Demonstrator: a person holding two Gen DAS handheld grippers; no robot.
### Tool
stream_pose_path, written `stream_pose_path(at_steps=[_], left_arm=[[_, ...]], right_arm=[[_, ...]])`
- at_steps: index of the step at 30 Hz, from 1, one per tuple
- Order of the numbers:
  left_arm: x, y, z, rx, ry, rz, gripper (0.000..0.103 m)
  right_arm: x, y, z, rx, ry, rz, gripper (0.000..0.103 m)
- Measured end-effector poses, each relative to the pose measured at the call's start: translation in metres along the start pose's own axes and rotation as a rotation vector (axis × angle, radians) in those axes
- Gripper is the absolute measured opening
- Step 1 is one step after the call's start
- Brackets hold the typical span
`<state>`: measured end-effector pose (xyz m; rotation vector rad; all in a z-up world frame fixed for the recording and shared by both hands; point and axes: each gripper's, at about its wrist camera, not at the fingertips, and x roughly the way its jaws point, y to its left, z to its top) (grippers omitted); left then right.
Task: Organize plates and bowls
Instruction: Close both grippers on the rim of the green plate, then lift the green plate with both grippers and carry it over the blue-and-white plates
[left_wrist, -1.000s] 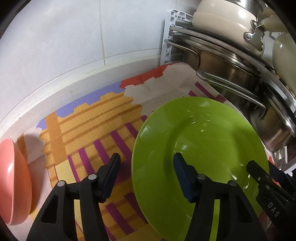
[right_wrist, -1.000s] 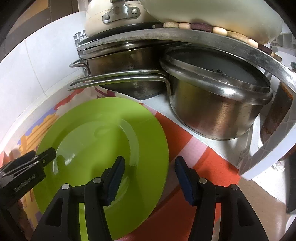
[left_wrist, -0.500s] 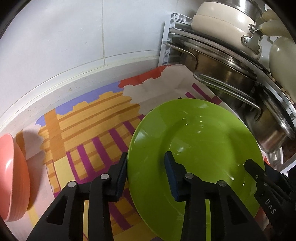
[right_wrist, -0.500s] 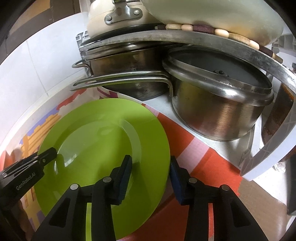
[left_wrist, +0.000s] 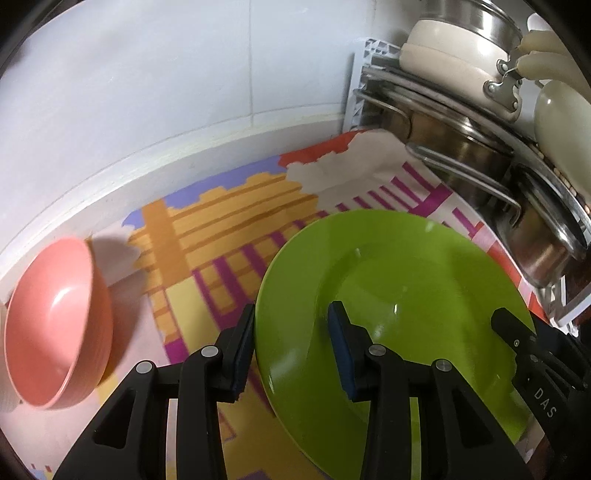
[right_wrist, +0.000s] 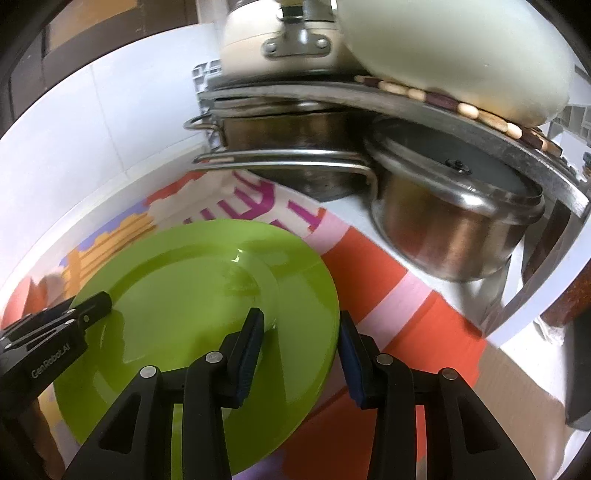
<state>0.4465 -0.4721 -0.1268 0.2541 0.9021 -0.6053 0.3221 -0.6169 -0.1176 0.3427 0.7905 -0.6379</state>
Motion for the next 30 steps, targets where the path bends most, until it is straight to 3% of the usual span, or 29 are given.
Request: stream_pose_path(at_steps=[9, 17, 30], left_arm=[[0.005, 0.000, -0.008, 0.037, 0.038, -0.003, 0.039], [0.014, 0.000, -0.004, 0.088, 0.046, -0.001, 0.042], [0.020, 0.000, 0.004, 0.066, 0.049, -0.014, 0.040]], right_arm=[[0.011, 0.004, -0.006, -0.012, 0.084, 0.017, 0.041], [0.013, 0.010, -0.002, -0.087, 0.088, -0.018, 0.042], [0.028, 0.008, 0.011, -0.095, 0.100, -0.012, 0.042]])
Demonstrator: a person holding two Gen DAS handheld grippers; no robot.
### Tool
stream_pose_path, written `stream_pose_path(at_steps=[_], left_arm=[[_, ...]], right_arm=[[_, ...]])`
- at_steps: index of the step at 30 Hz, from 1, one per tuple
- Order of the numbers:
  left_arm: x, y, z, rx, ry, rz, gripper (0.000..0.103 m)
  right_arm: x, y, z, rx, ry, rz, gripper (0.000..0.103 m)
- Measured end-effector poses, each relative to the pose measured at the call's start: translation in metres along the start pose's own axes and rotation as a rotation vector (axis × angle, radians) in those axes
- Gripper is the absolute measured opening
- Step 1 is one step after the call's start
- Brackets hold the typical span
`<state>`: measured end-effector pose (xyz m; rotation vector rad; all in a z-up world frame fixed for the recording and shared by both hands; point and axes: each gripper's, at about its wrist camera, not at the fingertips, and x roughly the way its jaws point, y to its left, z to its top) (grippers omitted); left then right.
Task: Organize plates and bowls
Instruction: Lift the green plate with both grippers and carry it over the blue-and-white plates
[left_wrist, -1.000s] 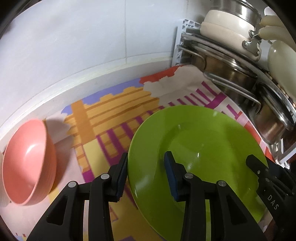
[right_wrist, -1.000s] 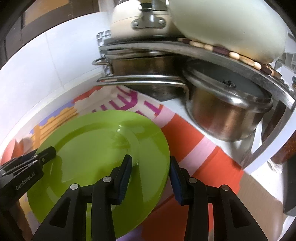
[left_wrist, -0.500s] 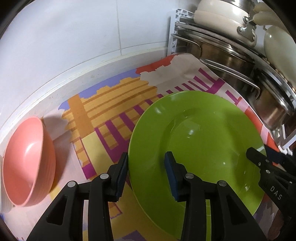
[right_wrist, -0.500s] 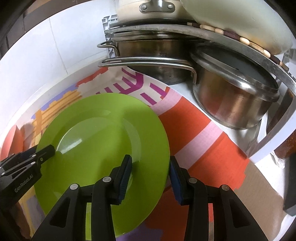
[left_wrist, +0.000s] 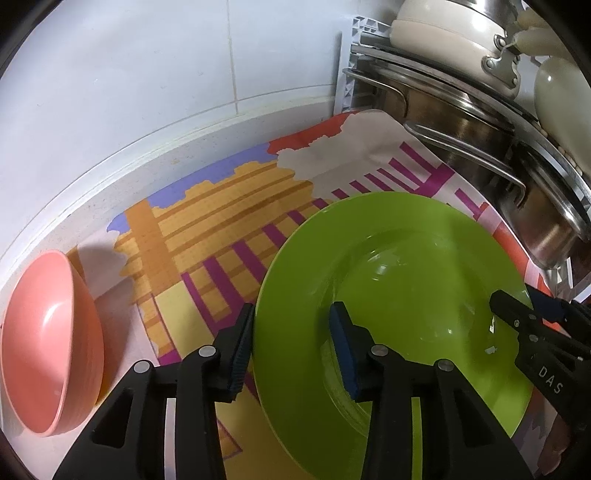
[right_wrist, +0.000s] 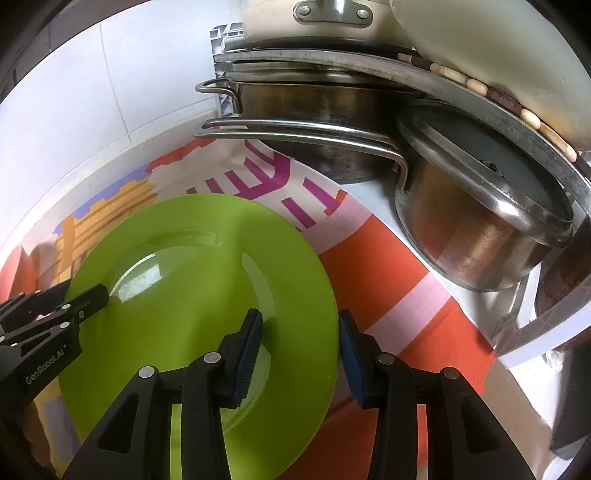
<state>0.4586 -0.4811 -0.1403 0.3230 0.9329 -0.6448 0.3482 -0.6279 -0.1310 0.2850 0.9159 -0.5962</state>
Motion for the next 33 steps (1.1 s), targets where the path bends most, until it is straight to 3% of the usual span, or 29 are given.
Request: stream_pose_path(at_steps=[12, 33], left_arm=[[-0.035, 0.010, -0.016, -0.024, -0.025, 0.026, 0.040], [-0.158, 0.068, -0.075, -0.151, -0.092, 0.084, 0.039]], right_arm=[[-0.022, 0.009, -0.011, -0.016, -0.013, 0.010, 0.042], [-0.132, 0.066, -0.049, -0.114, -0.089, 0.065, 0.042]])
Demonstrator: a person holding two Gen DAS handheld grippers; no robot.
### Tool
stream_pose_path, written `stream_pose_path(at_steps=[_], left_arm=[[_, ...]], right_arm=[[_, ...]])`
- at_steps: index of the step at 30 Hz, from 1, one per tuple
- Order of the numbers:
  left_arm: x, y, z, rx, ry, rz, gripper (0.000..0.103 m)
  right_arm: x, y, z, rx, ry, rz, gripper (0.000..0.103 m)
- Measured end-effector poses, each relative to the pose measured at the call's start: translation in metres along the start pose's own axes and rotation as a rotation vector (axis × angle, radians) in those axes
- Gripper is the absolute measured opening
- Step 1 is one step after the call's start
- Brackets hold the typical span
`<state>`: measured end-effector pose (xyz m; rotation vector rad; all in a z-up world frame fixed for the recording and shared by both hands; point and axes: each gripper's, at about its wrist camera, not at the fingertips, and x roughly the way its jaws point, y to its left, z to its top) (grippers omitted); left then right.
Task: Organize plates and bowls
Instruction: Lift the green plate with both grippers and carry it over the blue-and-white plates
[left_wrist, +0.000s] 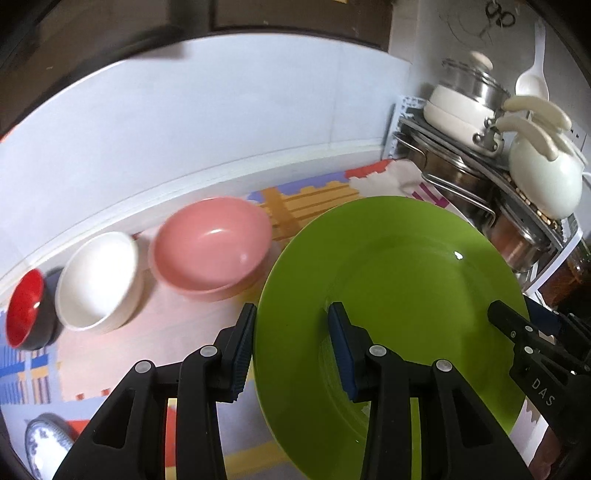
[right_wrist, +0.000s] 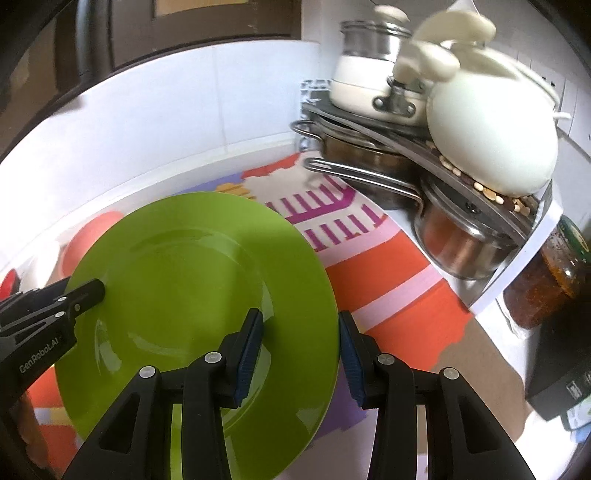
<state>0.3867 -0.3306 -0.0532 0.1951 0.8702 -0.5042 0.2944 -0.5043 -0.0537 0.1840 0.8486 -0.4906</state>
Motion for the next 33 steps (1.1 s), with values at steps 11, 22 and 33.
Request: stream_pose_path(at_steps=[11, 22, 33], left_arm=[[-0.060, 0.062, -0.034, -0.063, -0.038, 0.054, 0.039], [-0.113, 0.133, -0.077, -0.141, -0.043, 0.127, 0.038], [-0.149, 0.211, -0.123, -0.246, -0.026, 0.215, 0.039]], right_arm=[[-0.050, 0.058, -0.017, -0.053, -0.044, 0.056, 0.042], [-0.087, 0.132, -0.044, -0.130, -0.051, 0.133, 0.042], [-0.113, 0.213, -0.070, -0.234, -0.044, 0.216, 0.042]])
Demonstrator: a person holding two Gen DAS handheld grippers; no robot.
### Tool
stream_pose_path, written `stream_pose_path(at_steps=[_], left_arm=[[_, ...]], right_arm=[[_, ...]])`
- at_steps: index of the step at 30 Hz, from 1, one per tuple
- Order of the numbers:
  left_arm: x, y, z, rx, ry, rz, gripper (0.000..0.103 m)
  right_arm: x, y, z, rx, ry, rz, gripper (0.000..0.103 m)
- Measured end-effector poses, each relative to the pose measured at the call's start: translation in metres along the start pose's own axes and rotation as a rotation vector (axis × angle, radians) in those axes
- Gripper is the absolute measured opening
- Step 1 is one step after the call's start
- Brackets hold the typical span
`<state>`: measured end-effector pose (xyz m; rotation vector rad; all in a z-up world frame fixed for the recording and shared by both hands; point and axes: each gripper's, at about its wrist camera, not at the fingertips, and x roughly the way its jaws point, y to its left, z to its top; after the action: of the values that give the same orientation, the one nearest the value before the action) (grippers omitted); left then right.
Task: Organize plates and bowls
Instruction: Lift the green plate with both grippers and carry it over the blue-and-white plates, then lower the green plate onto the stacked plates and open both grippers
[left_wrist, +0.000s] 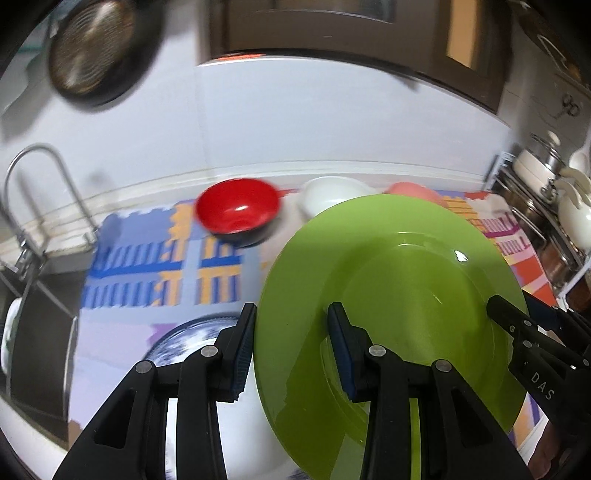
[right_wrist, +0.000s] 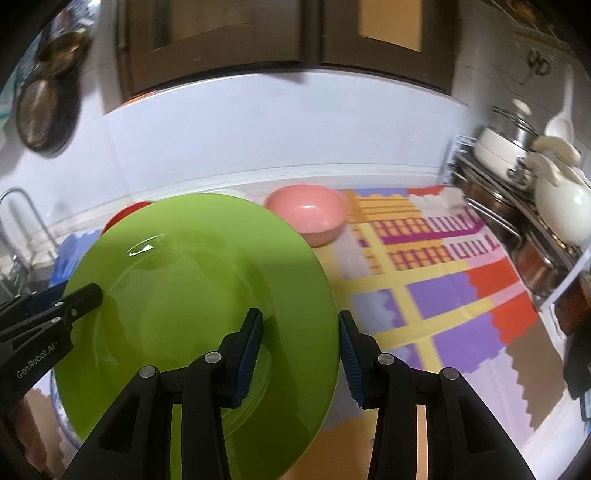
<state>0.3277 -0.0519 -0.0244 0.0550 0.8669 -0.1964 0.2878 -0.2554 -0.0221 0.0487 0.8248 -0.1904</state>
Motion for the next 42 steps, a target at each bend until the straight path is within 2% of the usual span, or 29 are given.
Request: stream_pose_path(at_steps=[10, 18, 31, 42], left_arm=[[-0.005, 0.075, -0.026, -0.086, 0.037, 0.086, 0.039], [0.001, 0.113, -0.045, -0.140, 0.089, 0.133, 0.039], [0.028, 0.141, -0.079, -0.186, 0.192, 0.163, 0.039], [0.042, 0.138, -0.091, -0.186, 0.237, 0.161, 0.039]], right_arm=[[0.010, 0.077, -0.007, -0.095, 0.037, 0.093, 0.042], [0.022, 0.125, -0.019, -0.164, 0.082, 0.143, 0.042], [0.055, 0.162, -0.043, -0.228, 0.196, 0.187, 0.042], [0.072, 0.165, -0.057, -0.261, 0.258, 0.175, 0.042]])
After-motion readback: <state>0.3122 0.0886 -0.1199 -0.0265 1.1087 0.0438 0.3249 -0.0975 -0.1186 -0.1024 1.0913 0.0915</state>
